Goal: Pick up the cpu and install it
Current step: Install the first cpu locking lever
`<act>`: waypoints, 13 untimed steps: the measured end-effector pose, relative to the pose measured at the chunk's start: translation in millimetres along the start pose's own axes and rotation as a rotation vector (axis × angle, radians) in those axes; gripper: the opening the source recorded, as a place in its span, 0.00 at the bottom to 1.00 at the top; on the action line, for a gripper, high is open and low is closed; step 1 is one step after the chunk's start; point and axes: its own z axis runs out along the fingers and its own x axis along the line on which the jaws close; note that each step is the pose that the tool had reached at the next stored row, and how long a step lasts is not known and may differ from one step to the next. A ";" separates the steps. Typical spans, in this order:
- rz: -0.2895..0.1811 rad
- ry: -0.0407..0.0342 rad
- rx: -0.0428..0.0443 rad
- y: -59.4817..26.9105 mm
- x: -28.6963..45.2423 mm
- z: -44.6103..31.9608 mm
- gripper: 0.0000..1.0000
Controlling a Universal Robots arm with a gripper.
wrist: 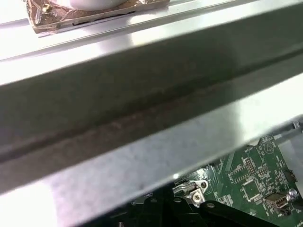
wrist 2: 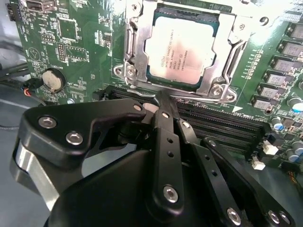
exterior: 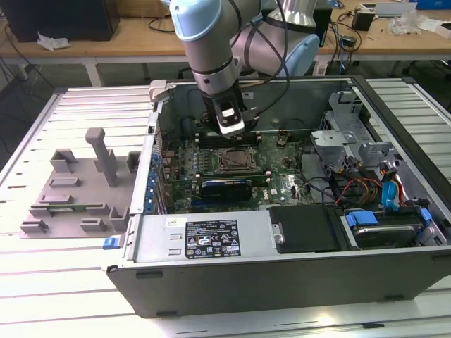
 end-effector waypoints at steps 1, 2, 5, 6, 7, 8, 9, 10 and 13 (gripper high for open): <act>0.003 -0.0005 0.0007 0.0 0.2 0.6 0.11; 0.005 -0.0009 0.0010 -0.1 0.5 1.3 0.11; 0.007 -0.0014 0.0013 -0.3 0.7 2.1 0.11; 0.007 -0.0015 0.0014 -0.4 0.8 2.4 0.11; 0.008 -0.0016 0.0017 -0.7 0.8 2.7 0.11; 0.008 -0.0017 0.0019 -0.9 0.9 3.1 0.11; 0.008 -0.0018 0.0019 -1.1 0.8 3.4 0.11; 0.009 -0.0020 0.0012 -1.2 0.8 3.9 0.11; 0.011 -0.0022 0.0018 -1.0 -0.4 4.6 0.11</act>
